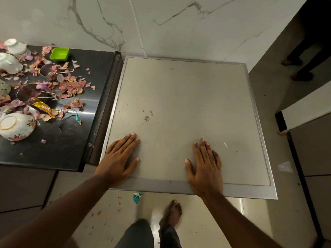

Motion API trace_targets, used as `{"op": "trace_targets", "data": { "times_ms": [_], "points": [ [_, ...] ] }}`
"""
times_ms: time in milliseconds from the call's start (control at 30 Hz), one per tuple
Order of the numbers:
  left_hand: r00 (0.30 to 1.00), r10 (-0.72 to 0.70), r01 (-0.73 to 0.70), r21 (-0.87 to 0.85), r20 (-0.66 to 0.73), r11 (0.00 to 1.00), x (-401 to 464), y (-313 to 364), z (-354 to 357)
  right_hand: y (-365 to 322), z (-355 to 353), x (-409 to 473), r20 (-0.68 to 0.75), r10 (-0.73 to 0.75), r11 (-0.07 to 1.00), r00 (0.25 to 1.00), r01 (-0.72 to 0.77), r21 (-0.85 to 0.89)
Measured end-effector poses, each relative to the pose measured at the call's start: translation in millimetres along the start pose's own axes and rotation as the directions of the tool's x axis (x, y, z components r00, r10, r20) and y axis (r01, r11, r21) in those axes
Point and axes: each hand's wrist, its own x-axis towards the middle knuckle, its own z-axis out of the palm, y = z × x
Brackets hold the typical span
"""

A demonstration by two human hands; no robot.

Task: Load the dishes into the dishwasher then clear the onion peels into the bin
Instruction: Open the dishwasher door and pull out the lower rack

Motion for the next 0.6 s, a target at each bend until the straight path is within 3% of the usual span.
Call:
{"op": "trace_targets", "data": {
  "times_ms": [333, 600],
  "points": [
    [0.999, 0.028, -0.028, -0.018, -0.030, 0.999, 3.2, -2.2, 1.3, -1.0, -4.6, 2.2, -0.042, -0.007, 1.000, 0.999, 0.006, -0.020],
    [0.994, -0.038, 0.043, 0.049, -0.100, 0.998, -9.4, 9.4, 10.6, -1.5, -3.0, -4.9, -0.097, 0.025, 0.999, 0.995, -0.021, 0.035]
  ]
}}
